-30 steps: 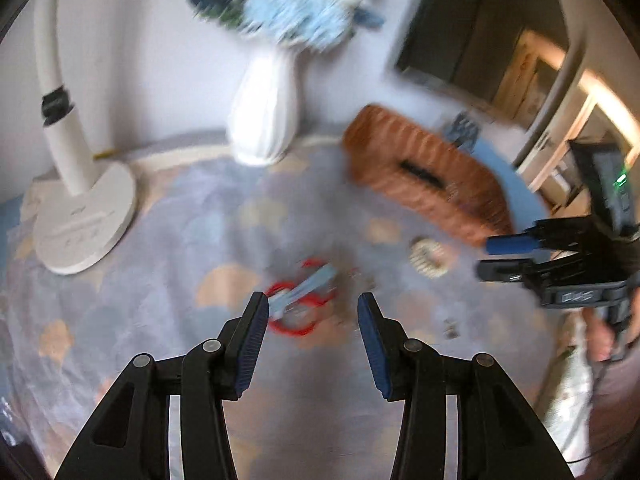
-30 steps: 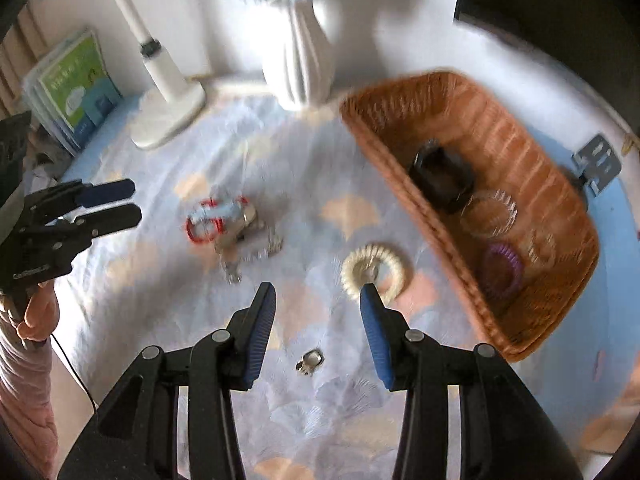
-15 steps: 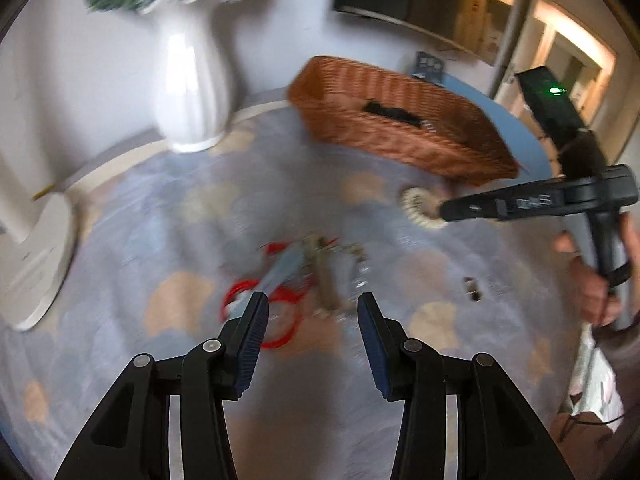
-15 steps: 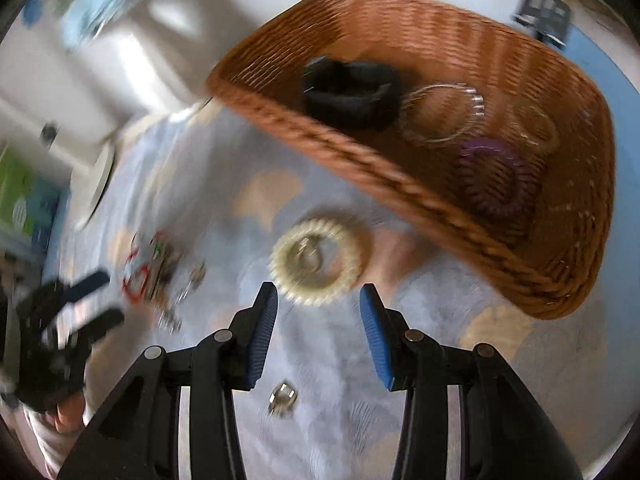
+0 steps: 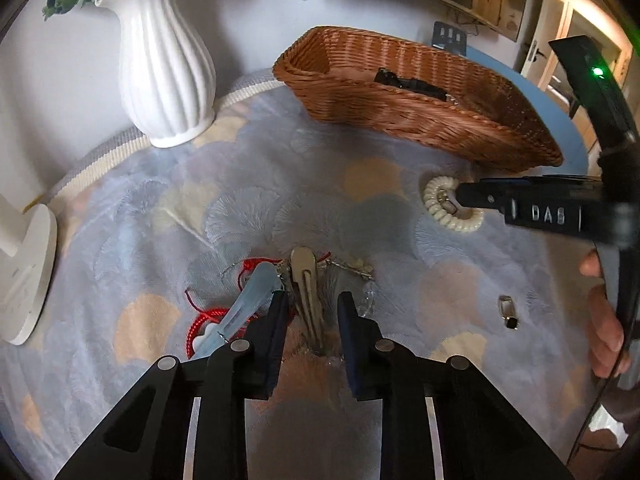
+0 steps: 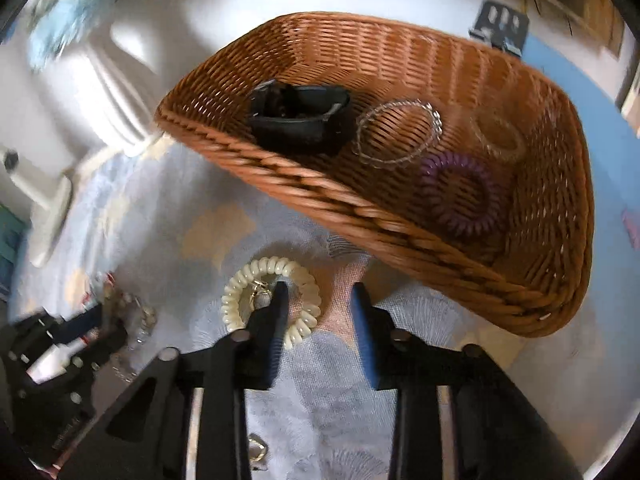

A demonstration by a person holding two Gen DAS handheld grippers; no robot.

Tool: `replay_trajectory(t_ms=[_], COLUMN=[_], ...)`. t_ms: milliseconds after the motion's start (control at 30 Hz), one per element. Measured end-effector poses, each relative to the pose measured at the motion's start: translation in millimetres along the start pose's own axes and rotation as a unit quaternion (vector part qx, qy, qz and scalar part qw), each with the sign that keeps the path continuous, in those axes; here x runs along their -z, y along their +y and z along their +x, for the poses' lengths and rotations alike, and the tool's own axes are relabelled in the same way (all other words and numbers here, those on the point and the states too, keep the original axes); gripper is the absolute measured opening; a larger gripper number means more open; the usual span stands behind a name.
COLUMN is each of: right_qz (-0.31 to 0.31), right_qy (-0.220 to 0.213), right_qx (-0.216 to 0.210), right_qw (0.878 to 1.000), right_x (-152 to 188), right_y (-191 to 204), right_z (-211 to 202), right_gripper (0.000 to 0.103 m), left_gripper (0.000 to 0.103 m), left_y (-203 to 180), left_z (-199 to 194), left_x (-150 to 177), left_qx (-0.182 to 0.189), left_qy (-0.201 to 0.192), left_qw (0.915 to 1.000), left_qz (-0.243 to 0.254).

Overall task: Organize jewelry
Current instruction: 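Carry the clip and cream hair tie into the basket and open both tools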

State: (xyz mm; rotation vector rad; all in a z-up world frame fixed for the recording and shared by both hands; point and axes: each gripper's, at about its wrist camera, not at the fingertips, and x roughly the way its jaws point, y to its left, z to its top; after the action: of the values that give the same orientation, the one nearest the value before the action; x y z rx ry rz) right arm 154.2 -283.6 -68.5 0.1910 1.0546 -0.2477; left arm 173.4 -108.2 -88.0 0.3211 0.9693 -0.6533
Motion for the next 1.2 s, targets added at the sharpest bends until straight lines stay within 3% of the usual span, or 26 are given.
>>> replay_trajectory(t_ms=[100,233,367,533,667,833,967,1200], right_qz=[-0.024,-0.026,-0.015,-0.019,-0.033,-0.046,-0.051,-0.027], right_qy=[-0.008,0.005,0.019,0.005,-0.005,-0.017,-0.046,-0.094], right_qx=[0.009,-0.035,-0.102,-0.135,-0.124,-0.104,-0.084,-0.032], right_qw=[1.000,0.999,0.994,0.991,0.992,0.993,0.994,0.995], right_x=[5.3,11.2,20.2,35.3,47.7,58.1,50.3,2.5], right_y=[8.3,7.7,-1.8,-12.4,-18.8,-32.4,-52.7,-100.0], right_z=[-2.2,-4.5,-16.5,-47.3,-64.3,-86.4,-114.4,-134.9], right_gripper=[0.014,0.013,0.012,0.012,0.012,0.012,0.012,0.012], left_gripper=[0.016,0.013,0.013,0.013,0.013,0.013,0.013,0.013], left_y=[-4.1,-6.5,0.6,8.1,4.7,-6.8,-20.1,-53.9], left_z=[2.6,-5.8,-30.0,-65.0,-82.1,-95.2,-104.3,-96.5], left_x=[-0.8,0.1,4.3,17.6,34.3,38.1,15.2,-52.5], left_qx=[-0.020,-0.010,0.044,0.124,0.178,0.184,0.188,0.173], left_qy=[0.002,-0.008,-0.029,-0.046,-0.047,-0.049,-0.063,-0.080], left_qw=[0.9998,0.9999,0.9985,0.9899,0.9803,0.9792,0.9788,0.9816], left_qz=[0.008,0.008,-0.016,-0.050,-0.072,-0.071,-0.052,-0.013])
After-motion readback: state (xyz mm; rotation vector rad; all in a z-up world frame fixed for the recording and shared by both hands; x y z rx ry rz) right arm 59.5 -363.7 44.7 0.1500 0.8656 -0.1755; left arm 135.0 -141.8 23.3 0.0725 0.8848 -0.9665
